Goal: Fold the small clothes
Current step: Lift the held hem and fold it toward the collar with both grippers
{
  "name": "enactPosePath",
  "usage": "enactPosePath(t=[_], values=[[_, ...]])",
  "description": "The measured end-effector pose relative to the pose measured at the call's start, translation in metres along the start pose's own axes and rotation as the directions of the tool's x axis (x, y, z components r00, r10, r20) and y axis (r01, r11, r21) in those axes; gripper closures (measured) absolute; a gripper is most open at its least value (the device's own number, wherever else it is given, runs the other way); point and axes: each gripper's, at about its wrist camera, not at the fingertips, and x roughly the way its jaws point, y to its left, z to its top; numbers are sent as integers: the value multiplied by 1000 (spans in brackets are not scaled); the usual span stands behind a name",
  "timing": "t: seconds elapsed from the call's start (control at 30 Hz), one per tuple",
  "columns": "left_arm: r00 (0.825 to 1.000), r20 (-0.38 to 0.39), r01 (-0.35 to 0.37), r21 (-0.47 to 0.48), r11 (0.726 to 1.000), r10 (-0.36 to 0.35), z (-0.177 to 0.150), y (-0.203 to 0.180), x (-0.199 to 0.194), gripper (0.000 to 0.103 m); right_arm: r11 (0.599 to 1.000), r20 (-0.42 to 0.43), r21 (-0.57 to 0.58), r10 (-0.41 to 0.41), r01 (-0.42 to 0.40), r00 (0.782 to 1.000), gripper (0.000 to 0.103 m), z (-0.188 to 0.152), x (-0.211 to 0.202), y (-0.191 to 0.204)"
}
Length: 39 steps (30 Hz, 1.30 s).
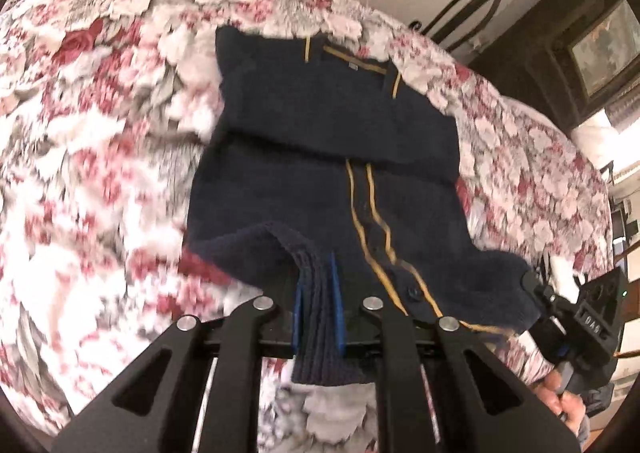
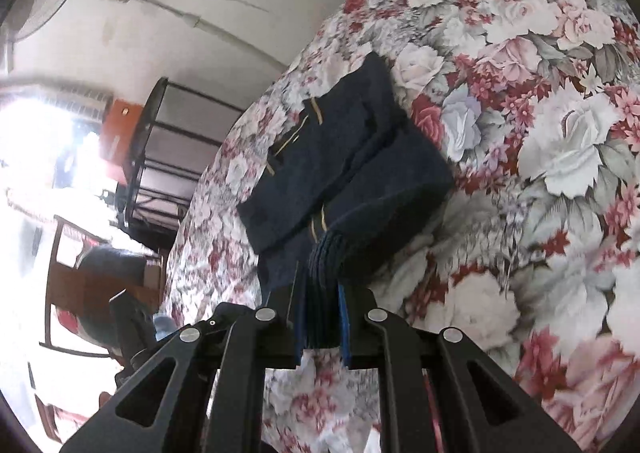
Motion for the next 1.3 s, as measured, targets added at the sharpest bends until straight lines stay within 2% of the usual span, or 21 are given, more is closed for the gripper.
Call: enactPosePath(t=[0.1,0.23,0.6,1.13,1.23,1.3], values=[[1000,27,1,-8,1000,-1,17,-2,1,93,1000,4,29,10,-10,1000,89,13,8,-1],[997,68,-28,7,1000,28,35,-7,2,93,1000,10,8,-4,4,1000,89,36,24,7],[996,63,-54,-63,997,58,82,-3,25,93,1000,6,-4,-4,4,1000,89,75,64,24],[994,95,-48,-123,991,60,143,0,39,93,1000,10,-1,3,-3,1000,89,128,112,49],[994,97,-31,-131,991,44,153,4,41,93,1000,17,-2,9,-8,1000,89,138,118,46],[994,95,-45,-117,992,57,157,5,45,93,1000,17,24,7,-7,1000,89,143,125,36]])
